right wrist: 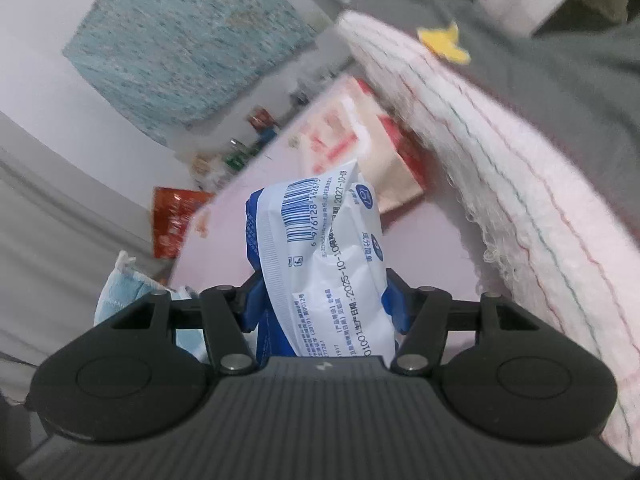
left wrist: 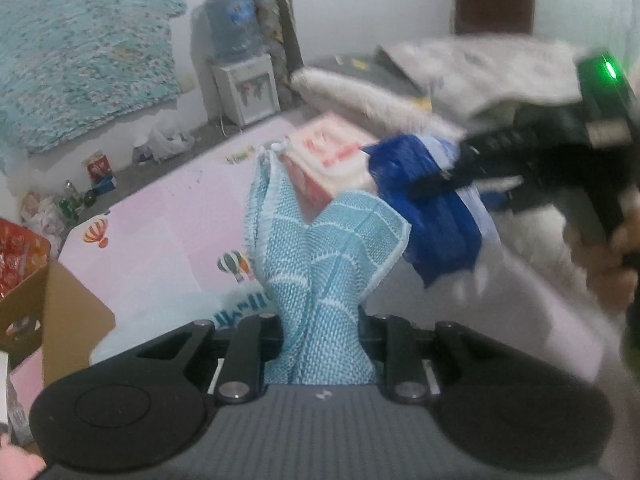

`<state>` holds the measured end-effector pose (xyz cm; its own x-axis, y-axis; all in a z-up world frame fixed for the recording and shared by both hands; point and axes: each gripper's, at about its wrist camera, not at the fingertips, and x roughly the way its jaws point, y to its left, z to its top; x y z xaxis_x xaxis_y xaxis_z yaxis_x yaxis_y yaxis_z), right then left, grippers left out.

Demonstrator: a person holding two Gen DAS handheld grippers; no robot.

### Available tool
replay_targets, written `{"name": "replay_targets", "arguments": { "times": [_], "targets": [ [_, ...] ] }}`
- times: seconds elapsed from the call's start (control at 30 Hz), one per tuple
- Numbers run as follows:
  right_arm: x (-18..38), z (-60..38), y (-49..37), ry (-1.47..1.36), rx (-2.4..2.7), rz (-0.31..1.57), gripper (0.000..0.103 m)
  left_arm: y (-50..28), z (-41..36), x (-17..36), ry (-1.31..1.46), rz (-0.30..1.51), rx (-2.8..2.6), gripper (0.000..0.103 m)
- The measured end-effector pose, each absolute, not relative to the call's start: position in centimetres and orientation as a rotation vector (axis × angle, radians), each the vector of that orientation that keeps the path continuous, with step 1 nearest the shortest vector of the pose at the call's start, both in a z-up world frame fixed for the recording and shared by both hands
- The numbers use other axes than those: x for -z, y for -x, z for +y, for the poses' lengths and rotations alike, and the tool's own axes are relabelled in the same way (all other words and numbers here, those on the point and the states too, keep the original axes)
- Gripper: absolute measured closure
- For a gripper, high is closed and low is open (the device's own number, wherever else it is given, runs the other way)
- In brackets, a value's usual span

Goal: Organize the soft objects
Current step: 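Drop the packet into the cardboard box with the right tool while the left tool carries the towel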

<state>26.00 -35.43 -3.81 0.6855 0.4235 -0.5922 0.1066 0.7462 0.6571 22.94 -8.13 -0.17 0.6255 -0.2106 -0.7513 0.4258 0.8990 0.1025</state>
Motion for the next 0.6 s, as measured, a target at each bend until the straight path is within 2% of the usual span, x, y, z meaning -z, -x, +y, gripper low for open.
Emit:
{"name": "replay_targets", "arguments": {
  "times": [0.17,0.33,0.6],
  "targets": [
    [-1.4,-33.6,-23.5,-0.715,-0.289,0.763,0.045,-20.5,-4.3,-4.8,-0.149,0.735,0.345,0.08],
    [-6.4,-27.8,-22.2,-0.679,-0.471,0.76,0.045,-16.8,2.2,-9.0,-0.08,0.632,0.234,0.08],
    [-8.8,-11.2,-23.5,-0.634,-0.747,0.936,0.045,-10.6,15.1,-11.2,0.038,0.536,-0.063,0.079]
  ]
}}
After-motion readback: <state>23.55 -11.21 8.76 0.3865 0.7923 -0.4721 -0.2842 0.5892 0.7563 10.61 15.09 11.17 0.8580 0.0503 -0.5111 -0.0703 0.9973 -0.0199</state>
